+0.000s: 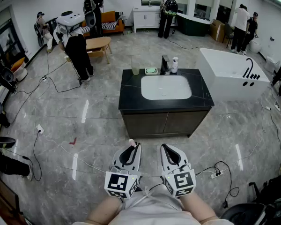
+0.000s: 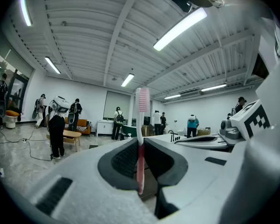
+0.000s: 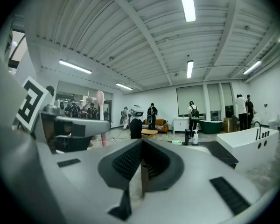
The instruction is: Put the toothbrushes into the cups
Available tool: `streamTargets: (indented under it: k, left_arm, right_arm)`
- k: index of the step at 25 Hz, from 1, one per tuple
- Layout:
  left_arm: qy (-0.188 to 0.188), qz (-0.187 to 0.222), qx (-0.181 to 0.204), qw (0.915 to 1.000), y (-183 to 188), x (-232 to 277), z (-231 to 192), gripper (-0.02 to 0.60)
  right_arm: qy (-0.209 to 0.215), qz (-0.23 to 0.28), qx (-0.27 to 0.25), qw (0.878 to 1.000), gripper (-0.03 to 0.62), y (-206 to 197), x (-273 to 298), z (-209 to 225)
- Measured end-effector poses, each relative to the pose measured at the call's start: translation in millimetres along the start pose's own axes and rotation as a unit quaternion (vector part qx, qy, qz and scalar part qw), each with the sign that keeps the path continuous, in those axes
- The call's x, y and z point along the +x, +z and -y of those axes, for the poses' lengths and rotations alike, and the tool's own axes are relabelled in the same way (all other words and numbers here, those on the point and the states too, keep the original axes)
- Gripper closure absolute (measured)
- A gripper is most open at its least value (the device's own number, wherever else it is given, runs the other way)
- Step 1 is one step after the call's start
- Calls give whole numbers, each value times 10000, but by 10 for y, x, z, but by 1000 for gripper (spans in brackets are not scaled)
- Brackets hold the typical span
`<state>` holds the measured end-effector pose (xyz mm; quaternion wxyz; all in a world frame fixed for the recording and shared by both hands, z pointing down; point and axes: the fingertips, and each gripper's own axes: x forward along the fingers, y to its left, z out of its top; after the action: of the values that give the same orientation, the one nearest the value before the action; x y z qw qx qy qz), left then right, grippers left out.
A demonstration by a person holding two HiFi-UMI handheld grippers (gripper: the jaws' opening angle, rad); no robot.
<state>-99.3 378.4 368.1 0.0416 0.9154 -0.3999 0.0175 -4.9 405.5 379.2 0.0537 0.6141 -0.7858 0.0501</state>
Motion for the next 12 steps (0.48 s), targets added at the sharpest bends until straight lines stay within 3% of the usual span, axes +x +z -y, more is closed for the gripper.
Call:
streamTargets:
  k: [12]
  left_arm:
    - [-126,-129,-31,9998,-79,100,121,534]
  right_arm:
    - [69,17,145,9999,569,-88,-9,81]
